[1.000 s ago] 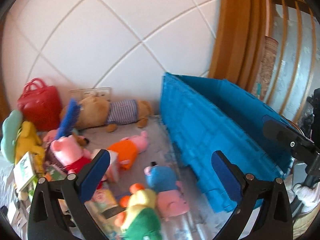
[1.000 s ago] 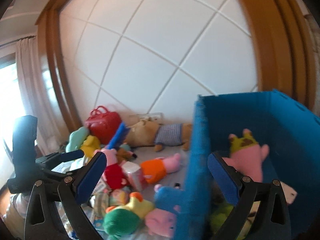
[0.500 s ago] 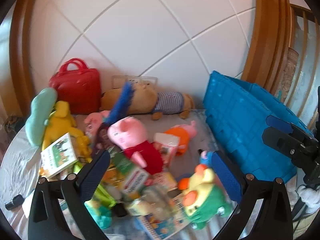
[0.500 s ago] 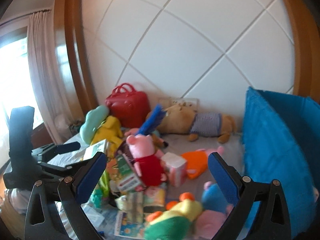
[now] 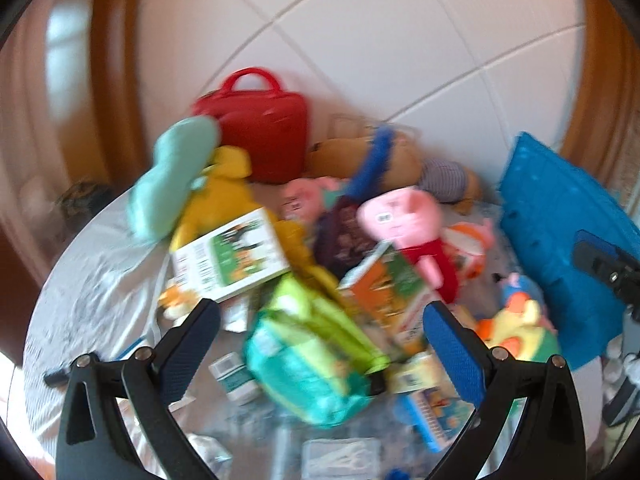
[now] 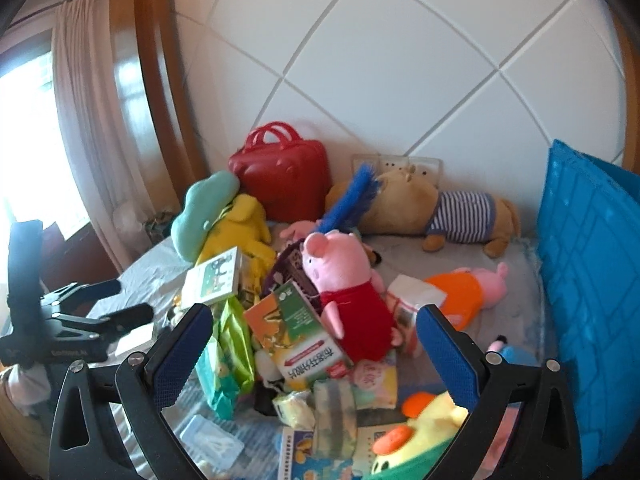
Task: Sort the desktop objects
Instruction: 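Move both grippers toward the teal neck pillow beside the red case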
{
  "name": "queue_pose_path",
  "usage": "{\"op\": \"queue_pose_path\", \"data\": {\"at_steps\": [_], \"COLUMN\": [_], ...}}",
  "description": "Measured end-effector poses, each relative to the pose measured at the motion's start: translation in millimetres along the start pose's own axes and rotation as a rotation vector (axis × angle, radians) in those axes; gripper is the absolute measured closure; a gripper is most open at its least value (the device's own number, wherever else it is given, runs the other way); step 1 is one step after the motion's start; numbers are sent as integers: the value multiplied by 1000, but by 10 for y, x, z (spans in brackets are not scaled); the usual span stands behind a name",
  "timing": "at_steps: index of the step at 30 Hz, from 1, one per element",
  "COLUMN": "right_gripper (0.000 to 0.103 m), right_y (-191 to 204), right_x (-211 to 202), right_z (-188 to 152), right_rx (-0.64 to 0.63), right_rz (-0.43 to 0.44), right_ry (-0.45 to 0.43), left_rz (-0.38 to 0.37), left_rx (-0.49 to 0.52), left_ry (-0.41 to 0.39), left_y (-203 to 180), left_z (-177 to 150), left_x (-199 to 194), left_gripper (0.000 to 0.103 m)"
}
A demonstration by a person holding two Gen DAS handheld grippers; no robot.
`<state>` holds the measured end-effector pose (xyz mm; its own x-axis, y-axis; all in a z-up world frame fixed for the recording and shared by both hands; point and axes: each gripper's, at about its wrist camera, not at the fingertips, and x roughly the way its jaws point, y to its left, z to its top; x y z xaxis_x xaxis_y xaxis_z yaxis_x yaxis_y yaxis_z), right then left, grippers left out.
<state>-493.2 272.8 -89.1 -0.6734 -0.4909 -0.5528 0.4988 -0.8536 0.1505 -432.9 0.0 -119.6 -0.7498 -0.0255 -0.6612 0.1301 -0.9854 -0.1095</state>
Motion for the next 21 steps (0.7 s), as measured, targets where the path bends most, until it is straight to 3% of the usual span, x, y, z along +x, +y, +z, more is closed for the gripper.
{"op": "queue_pose_path", "data": {"at_steps": [7, 13, 21], "right_gripper": [0, 0, 0], "right_y": [-91, 159, 903], "right_x": [367, 676, 1170], "right_z": [37, 153, 372], "right_rx": [18, 2, -51], "right_rz": [87, 151, 187], "right_ry": [38, 57, 77], "left_rz": [169, 217, 231], "left_rx": [-72, -126, -134], "left_ry": [45, 25, -1], "left_y": [515, 869, 1621], "left_z": [-160, -129, 125], "left_x": [58, -37, 22], "left_gripper": [0, 0, 0]}}
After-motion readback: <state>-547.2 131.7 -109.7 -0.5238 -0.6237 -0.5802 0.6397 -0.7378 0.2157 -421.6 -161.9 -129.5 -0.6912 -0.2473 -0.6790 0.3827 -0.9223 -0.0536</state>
